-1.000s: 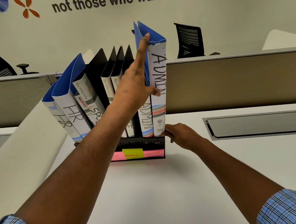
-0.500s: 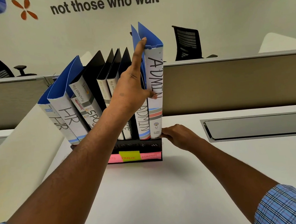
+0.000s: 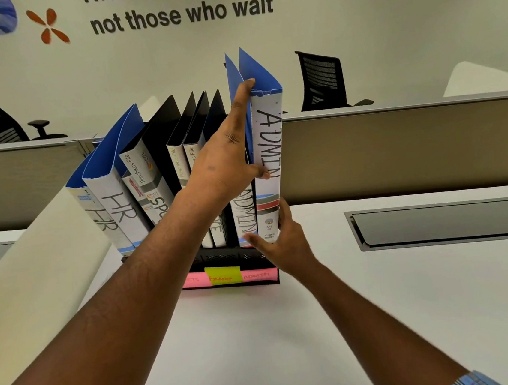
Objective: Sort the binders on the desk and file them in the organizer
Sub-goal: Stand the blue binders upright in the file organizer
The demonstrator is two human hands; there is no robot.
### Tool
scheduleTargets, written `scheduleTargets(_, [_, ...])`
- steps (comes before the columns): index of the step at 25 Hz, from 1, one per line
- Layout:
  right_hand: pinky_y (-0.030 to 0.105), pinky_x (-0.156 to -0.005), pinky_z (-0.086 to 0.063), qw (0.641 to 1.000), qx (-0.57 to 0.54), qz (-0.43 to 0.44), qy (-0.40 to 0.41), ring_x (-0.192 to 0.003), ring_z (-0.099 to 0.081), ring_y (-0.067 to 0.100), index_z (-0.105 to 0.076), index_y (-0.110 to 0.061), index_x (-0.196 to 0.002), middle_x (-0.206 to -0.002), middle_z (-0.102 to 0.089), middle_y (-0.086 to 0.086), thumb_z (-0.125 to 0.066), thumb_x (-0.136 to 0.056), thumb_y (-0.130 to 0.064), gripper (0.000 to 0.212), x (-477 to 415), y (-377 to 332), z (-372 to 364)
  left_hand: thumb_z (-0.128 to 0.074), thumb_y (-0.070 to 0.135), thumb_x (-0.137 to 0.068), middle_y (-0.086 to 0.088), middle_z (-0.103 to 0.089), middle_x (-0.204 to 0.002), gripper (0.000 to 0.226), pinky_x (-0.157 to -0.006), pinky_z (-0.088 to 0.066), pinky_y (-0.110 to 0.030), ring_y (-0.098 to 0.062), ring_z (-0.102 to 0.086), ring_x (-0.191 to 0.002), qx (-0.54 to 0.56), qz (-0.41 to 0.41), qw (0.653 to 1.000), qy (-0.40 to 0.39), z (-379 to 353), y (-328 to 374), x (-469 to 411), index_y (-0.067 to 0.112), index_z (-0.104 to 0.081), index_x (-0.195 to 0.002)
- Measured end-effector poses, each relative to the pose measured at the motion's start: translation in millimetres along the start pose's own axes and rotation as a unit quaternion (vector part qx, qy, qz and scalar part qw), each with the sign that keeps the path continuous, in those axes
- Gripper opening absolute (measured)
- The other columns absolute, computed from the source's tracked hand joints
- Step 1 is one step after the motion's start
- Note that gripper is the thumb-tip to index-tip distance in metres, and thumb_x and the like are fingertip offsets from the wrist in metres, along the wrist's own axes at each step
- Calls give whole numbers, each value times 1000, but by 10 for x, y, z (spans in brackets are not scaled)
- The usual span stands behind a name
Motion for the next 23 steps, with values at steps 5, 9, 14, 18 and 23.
scheduleTargets(5, [6, -82, -47, 986, -78, 3, 149, -96, -56, -18, -39, -41, -118, -101, -54, -39, -74, -66, -59, 65, -64, -213, -69, -63, 59, -75, -1, -29, -154, 96, -101, -33, -26, -3, -35, -125, 48, -15, 999, 20, 119, 54, -153, 39, -3, -148])
scheduleTargets(9, [9, -79, -50, 987, -119, -9, 105, -97, -60, -13, -45, -48, -108, -98, -59, -43, -73, -67, -54, 50, -99, -135, -94, -59, 56, -82, -4, -20, -157, 76, -114, -31, -40, -19, -24, -143, 62, -51, 997, 6, 134, 22, -414, 32, -25, -147])
scheduleTargets(14, [17, -81, -54, 991, -123, -34, 49, -95, -64, -1, -45, -34, -119, -105, -61, -24, -64, -78, -47, 47, -120, 122, -41, -60, 61, -78, -3, -42, -132, 67, -95, -46, -25, -9, -43, -115, 4, -85, 996, 34, 24, 82, -472, 29, -45, -135])
scheduleTargets(18, [10, -80, -50, 996, -69, -41, 23, -95, -62, -9, -48, -32, -119, -107, -61, -25, -62, -78, -52, 48, -53, 249, -57, -62, 57, -79, 1, -36, -118, 75, -84, -47, -17, -11, -47, -101, -22, -71, 997, -12, -114, 22, -386, 40, -29, -144])
scheduleTargets(23, [21, -87, -54, 998, -49, -17, 48, -107, -61, 5, -51, -31, -120, -115, -62, -14, -63, -80, -54, 47, 6, 351, -139, -61, 55, -81, -3, -10, -157, 60, -106, -42, -43, -29, -29, -138, -3, -8, 997, -79, -189, -146, -346, 42, -43, -137])
Point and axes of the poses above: each hand's wrist, its own x-axis away from the middle knuckle, its own z-axis out of the back of the hand, y = z × x, the point moved 7 cm from there along -x, towards the middle knuckle
